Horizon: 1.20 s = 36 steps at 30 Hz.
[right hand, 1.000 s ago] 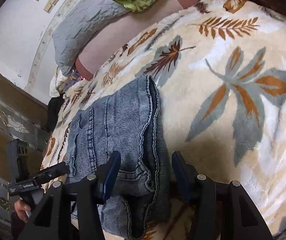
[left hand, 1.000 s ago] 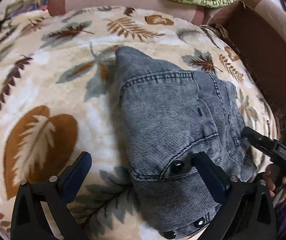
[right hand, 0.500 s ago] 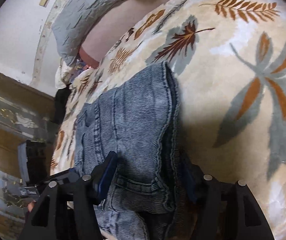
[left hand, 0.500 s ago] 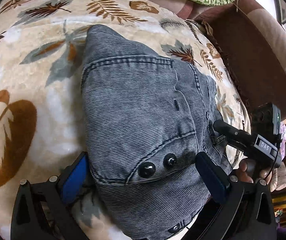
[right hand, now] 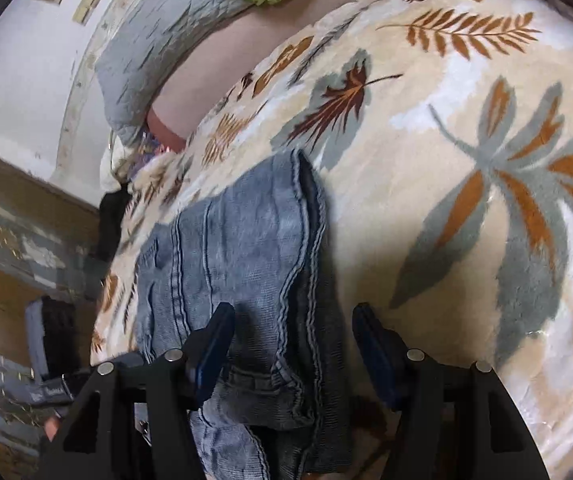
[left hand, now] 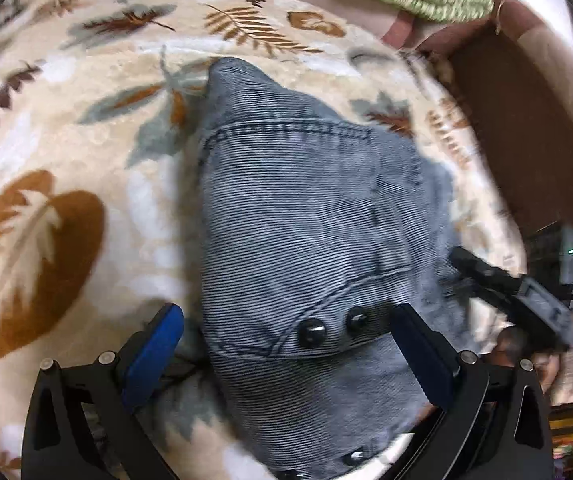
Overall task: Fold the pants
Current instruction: 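Push the folded jeans bundle with the left gripper to square it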
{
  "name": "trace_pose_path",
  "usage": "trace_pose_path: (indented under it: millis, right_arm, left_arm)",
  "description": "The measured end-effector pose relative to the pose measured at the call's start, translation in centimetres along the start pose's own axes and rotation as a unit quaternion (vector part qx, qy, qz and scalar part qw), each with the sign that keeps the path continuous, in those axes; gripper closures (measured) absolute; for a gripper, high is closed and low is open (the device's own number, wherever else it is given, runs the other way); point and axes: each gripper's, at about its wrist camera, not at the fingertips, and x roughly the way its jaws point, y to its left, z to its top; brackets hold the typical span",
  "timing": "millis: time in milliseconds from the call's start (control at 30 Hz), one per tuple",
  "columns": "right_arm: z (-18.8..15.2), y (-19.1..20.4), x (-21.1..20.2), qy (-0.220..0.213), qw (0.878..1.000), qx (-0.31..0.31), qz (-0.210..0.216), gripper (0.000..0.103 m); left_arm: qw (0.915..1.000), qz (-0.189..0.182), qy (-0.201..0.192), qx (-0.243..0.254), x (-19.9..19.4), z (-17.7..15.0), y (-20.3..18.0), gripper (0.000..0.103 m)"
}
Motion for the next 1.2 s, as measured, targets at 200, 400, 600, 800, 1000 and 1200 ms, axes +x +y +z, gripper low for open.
trace_pose_path:
  millis: [200, 400, 600, 800, 1000, 1200]
  right_arm:
    - [-0.2, 0.8, 0.9, 0.022, 0.999, -0.011, 0.026, 0.037]
    - [0.0, 0.4, 1.2, 0.02, 0.999, -0.01, 0.042, 0.038]
    - [-0.6, 1.7, 1.3, 0.01, 0.999, -0.045, 0.027, 0.061]
    - [-0.9, 3.7, 0.4, -0.024, 0.996, -0.087, 0.029, 0.07]
    - [-1.1, 6.8, -0.4, -0.062, 0.988, -0.137, 0.041, 0.071]
    - [-0.1, 10.4, 1.0, -0.066, 0.978, -0.191, 0.041, 0.072]
  left_arm:
    - [0.9998, -0.012, 0.006, 0.016, 0.6, 0.0, -1.6, 0.0]
    - [0.9998, -0.004, -0.003, 0.019, 1.0, -0.2, -2.0, 0.001]
    - [0.9995, -0.004, -0.016, 0.026, 0.2, -0.4, -2.2, 0.011]
    - [0.9987, -0.004, -0.038, 0.033, -1.2, -0.3, -2.4, 0.03]
    - [0.9974, 0.003, -0.061, 0.037, -3.0, 0.7, -2.4, 0.047]
    - [0.9954, 0.025, -0.086, 0.034, -5.0, 2.1, -1.5, 0.047]
